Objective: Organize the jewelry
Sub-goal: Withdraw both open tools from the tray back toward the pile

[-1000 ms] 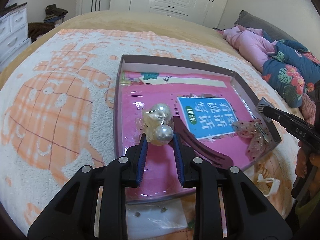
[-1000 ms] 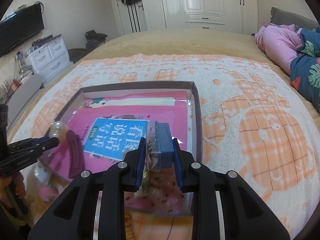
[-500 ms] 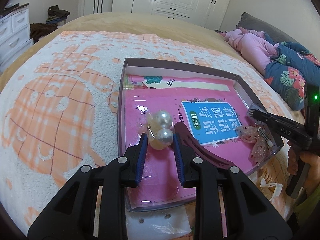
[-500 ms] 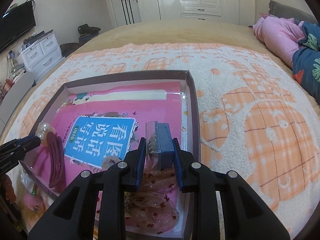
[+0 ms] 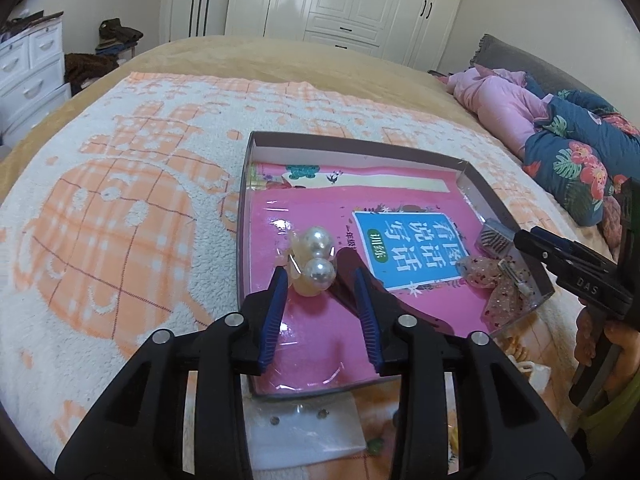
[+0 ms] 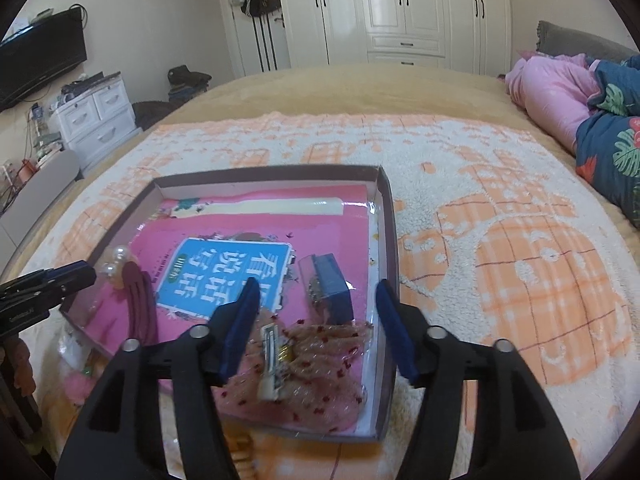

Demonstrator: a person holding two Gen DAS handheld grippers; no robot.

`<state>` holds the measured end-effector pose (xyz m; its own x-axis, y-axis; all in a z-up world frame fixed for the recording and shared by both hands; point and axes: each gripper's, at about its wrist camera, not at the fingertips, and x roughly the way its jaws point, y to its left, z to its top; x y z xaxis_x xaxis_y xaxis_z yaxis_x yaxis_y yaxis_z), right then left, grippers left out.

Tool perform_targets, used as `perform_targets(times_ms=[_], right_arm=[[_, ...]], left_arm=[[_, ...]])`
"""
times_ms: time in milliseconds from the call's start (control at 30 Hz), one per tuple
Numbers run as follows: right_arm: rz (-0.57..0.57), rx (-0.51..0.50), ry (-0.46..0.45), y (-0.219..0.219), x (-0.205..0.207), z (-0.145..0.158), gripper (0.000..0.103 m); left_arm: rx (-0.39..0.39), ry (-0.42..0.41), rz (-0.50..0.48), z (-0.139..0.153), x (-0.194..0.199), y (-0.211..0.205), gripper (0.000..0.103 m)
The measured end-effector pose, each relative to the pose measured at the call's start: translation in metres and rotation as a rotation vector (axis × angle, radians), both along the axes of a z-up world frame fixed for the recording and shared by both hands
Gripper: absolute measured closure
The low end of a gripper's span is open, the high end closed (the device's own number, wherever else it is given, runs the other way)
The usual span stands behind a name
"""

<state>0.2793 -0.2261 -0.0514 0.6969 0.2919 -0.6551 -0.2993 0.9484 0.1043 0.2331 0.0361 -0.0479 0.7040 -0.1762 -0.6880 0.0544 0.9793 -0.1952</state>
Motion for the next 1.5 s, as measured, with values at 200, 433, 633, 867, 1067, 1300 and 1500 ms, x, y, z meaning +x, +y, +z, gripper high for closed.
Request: perform_targets(times_ms=[200,433,633,867,1067,1300,1500], right_arm=[[-0.003,0.022,-0.054,-0.008,-0.023,0.018,0.029],[-0.003,0.007,-0.094,-0.012,-0.052,0.028,0.024],[-0.001,-0.004,-0.122,-0.016,-0.078,0.033,0.022],[0.015,-0.008,-0.124,-0.018,-0.1,0.032,0.021],[0.042,-0.024,-0.124,-0.015,-0.116,0.03,0.021],[0.091,-0.054,-0.114,-0.003,-0.133,0.024,0.021],[0.135,-0.089,-0.103,0.009,-0.143,0.016,0.021]], left_arm=[[-0.002,-0.027,0.001,0.009,-0.016,-0.002,0.062],[0.015,-0.064,-0.016,0.022,-0.037,-0.008,0.041],[0.012,-0.083,-0.024,0.029,-0.056,-0.01,0.025],[-0.001,-0.096,-0.027,0.035,-0.075,-0.008,0.02],[-0.003,-0.099,-0.029,0.036,-0.091,-0.007,0.019],[0.012,-0.083,-0.035,0.029,-0.104,-0.006,0.019],[0.035,-0.062,-0.048,0.019,-0.113,-0.008,0.019]])
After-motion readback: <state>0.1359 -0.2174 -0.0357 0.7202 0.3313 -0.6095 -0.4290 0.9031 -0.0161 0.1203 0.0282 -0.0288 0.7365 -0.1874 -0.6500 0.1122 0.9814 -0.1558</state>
